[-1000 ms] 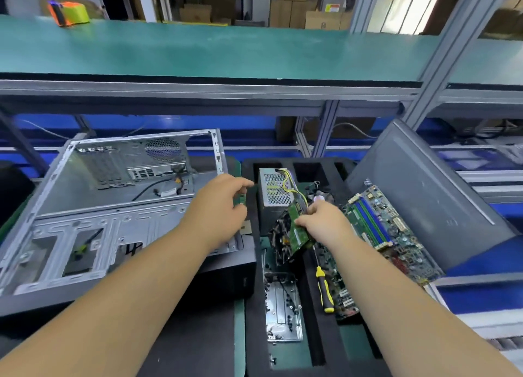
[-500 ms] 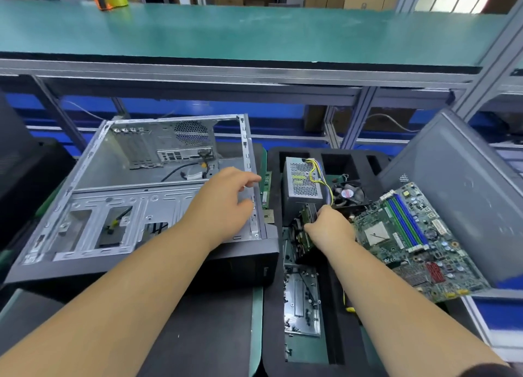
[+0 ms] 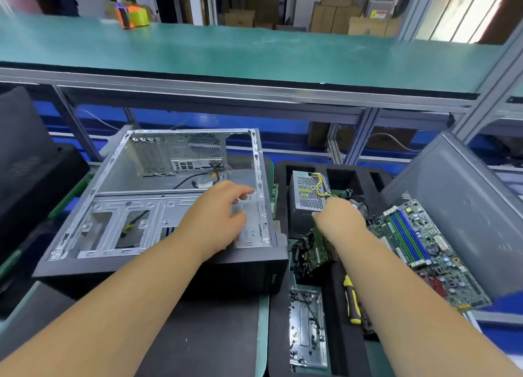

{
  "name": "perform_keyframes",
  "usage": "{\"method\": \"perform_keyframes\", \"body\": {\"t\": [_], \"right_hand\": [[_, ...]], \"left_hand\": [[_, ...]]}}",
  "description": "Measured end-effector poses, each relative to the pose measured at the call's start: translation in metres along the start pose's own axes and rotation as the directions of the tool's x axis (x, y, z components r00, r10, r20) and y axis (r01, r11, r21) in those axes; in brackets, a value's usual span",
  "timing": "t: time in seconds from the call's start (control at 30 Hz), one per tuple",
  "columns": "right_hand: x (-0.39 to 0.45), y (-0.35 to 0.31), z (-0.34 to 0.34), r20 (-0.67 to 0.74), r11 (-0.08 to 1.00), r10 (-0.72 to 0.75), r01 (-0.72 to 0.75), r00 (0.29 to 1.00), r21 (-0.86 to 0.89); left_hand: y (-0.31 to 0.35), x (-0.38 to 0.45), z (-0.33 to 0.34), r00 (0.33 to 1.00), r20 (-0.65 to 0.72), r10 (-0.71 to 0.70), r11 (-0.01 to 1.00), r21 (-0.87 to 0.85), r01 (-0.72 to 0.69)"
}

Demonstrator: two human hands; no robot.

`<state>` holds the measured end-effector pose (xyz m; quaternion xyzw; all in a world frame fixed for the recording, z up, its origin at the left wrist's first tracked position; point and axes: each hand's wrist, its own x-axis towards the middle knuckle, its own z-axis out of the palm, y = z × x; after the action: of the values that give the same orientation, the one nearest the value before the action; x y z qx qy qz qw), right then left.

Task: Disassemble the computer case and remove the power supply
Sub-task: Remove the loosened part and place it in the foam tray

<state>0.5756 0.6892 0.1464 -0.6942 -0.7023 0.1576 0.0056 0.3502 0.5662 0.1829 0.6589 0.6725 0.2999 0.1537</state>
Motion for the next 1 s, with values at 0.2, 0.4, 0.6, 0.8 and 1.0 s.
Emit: {"method": "perform_keyframes", "body": {"t": [0.2,0.4,0.6,0.8,1.0], "right_hand": [[-0.024,-0.06,-0.028,-0.083,0.912,-0.172,0.191,0.982,0.363],[-0.029,-0.114,-0.022,0.066,0.884,-0.116,0.073,0.991,0.462],[-0.023,-0.152,-0.014,0.262,0.874,0.101,-0.212,0.96,0.437],[-0.006,-0.174,-0.019,0.329,0.84,0.224,-0.353,0.917,0.412],[0.002,-0.181,-0.025,0.275,0.94,0.268,-0.313,0.923,0.135]], "left_hand": [[-0.027,-0.001,-0.032,1.0,-0.027,0.003,1.0,-0.018,-0.004],[-0.076,-0.002,-0.081,0.986,-0.148,-0.076,0.997,-0.043,0.071],[-0.151,0.001,-0.13,0.889,-0.209,-0.408,0.913,-0.069,0.403],[-0.193,0.014,-0.149,0.738,-0.125,-0.663,0.745,-0.012,0.667],[-0.209,0.03,-0.149,0.655,0.061,-0.754,0.657,0.024,0.754]]}}
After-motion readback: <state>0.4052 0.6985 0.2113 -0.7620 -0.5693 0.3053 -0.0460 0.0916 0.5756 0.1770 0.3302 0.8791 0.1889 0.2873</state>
